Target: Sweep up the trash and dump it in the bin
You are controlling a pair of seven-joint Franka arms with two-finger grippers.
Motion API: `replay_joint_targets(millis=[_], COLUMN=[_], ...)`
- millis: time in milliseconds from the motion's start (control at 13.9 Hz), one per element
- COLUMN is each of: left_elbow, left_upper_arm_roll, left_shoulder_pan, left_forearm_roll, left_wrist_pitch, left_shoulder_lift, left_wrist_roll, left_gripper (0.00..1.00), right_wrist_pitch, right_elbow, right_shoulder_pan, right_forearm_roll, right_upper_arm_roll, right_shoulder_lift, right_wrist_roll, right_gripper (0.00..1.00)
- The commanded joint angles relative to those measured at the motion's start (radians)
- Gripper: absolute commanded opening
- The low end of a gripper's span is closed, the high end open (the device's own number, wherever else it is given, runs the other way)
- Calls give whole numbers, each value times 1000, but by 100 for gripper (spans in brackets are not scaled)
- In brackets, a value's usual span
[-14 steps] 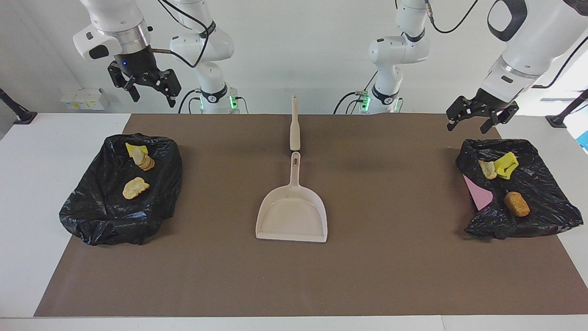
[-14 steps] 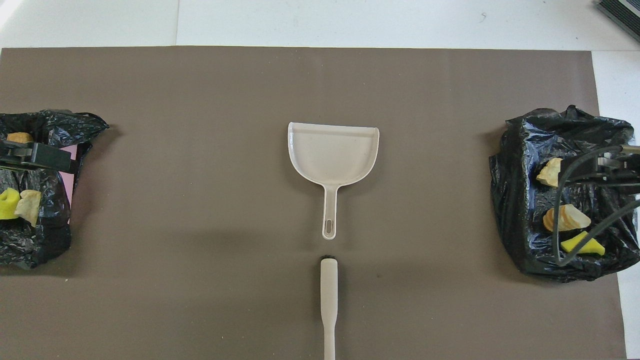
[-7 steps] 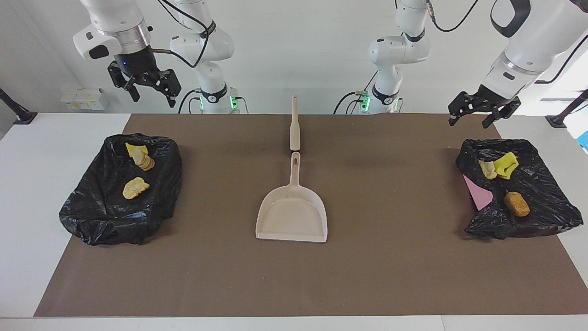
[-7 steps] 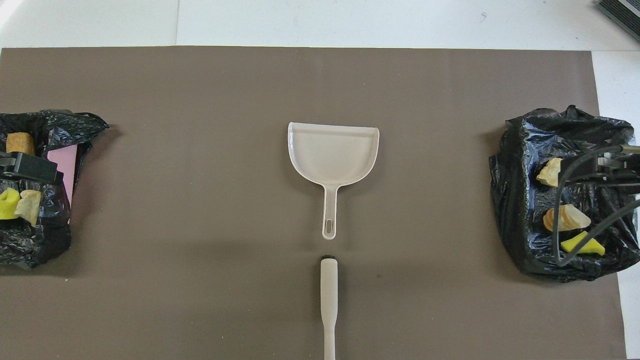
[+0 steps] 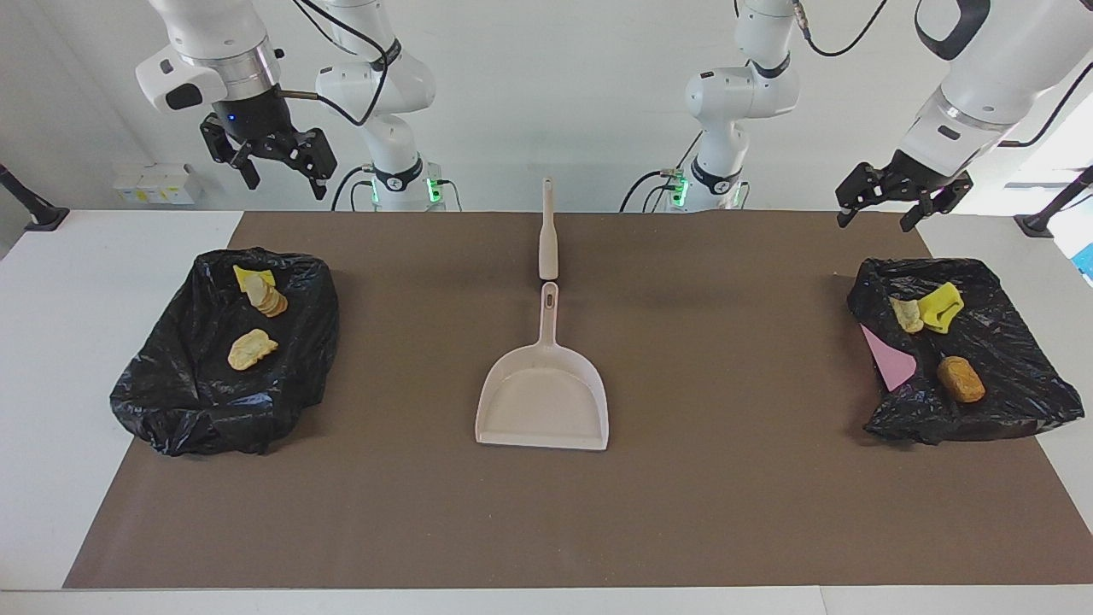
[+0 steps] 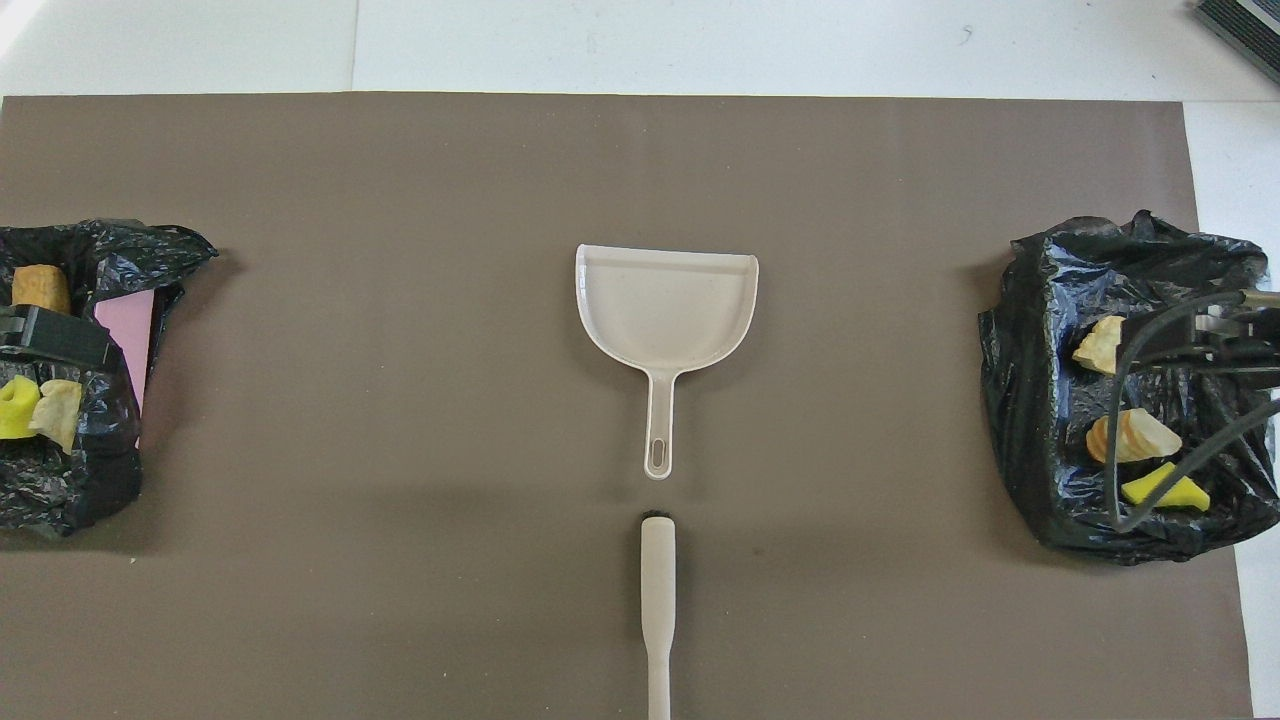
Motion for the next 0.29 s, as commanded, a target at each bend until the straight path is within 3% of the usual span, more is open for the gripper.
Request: replay_joint_targets(millis=[0,216], left_elbow=[37,37], left_upper_arm_roll=[-1,1], left_shoulder_pan=[1,1], left_forearm_roll=[11,14], left_wrist_pitch=[-32,-30], left_shoulder_lift=[19,17], left_wrist_roll=[14,14], left_gripper=[100,100], right_wrist_pitch=[-2,-2], right_elbow=[-20,-20], right_shoulder_pan=[-5,-5], right_forearm_roll=[2,2], right_upper_arm_roll=[2,2], right_shoulder_lift=[-20,-20], right_wrist_roll=[5,5], right_gripper=[100,100])
